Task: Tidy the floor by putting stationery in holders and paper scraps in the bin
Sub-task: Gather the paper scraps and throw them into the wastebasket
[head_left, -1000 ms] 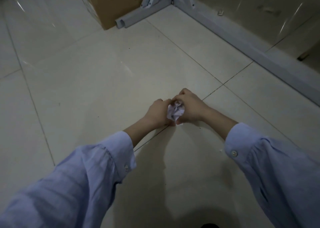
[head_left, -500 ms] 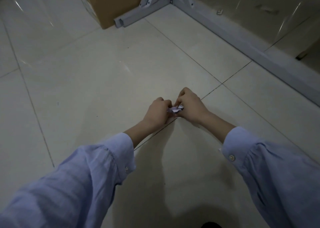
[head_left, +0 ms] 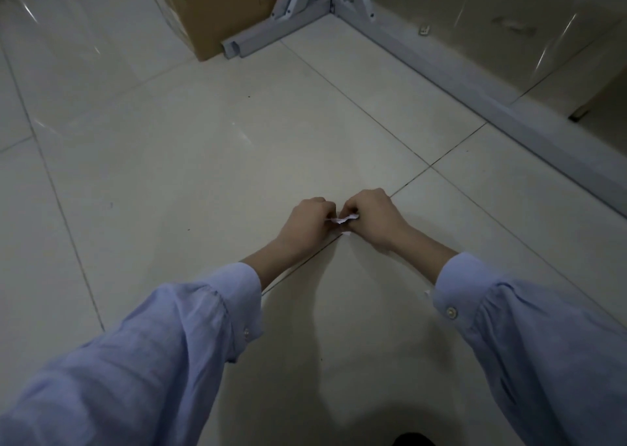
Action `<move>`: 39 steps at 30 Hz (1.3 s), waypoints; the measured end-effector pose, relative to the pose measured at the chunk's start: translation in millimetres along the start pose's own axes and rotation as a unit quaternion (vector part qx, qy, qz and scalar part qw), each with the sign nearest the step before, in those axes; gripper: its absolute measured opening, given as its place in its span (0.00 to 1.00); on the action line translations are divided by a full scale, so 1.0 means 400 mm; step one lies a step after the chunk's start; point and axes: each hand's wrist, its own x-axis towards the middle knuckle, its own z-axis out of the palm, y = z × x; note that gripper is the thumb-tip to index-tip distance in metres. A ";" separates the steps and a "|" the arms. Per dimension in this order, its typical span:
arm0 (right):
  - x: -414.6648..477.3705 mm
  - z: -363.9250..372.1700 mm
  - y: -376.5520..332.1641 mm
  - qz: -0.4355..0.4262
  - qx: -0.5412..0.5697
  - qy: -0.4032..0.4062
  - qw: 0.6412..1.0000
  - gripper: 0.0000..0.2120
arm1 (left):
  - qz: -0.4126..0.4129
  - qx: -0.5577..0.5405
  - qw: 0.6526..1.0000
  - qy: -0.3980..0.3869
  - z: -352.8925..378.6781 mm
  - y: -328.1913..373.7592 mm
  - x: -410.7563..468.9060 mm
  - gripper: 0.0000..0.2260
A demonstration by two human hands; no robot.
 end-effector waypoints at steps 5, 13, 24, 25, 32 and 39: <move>-0.015 -0.013 -0.008 0.037 0.042 -0.004 0.998 0.05 | 0.005 -0.014 1.000 -0.005 -0.009 0.001 -0.002 0.10; 0.000 -0.099 -0.024 0.069 0.075 0.043 0.994 0.07 | 0.015 -0.061 0.998 0.028 -0.100 0.031 0.032 0.09; -0.013 -0.177 -0.053 0.089 0.216 0.063 0.970 0.17 | 0.024 -0.106 0.993 0.035 -0.174 0.073 0.041 0.10; -0.015 -0.181 -0.053 0.087 0.224 0.062 0.969 0.17 | 0.026 -0.106 0.993 0.034 -0.177 0.076 0.040 0.09; -0.067 -0.235 -0.038 0.097 0.213 0.077 0.969 0.13 | 0.046 -0.113 0.992 0.016 -0.181 0.134 0.039 0.09; -0.164 -0.324 -0.005 0.121 0.208 0.117 0.964 0.14 | 0.106 -0.124 0.987 0.005 -0.185 0.261 0.037 0.12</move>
